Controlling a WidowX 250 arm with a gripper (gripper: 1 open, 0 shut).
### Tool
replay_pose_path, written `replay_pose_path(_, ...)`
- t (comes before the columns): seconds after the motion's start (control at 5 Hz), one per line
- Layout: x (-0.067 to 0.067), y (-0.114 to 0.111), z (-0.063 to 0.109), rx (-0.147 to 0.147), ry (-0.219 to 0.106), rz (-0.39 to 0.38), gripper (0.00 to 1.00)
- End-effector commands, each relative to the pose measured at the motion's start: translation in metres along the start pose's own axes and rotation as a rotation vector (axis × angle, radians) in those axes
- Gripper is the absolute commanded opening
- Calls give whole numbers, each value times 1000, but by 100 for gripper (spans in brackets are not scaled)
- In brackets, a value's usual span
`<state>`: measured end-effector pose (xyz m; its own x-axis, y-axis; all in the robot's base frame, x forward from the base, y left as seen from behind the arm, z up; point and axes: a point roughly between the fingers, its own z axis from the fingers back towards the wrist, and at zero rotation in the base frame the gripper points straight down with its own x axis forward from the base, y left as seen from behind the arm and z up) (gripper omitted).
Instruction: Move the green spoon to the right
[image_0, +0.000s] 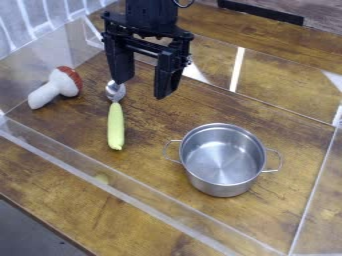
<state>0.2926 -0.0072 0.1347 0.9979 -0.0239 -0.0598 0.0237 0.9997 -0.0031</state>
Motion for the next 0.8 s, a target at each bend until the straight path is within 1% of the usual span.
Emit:
replay_pose_path(0.0,5,-1,-11,-5,36,62,100)
replay_pose_path(0.2,2,24,-17,-12,6,266,100)
replay_pose_path(0.4,-5,48,-21,-34,-24,446,100)
replay_pose_path(0.6,-4,67,-30,-49,-28,523,100)
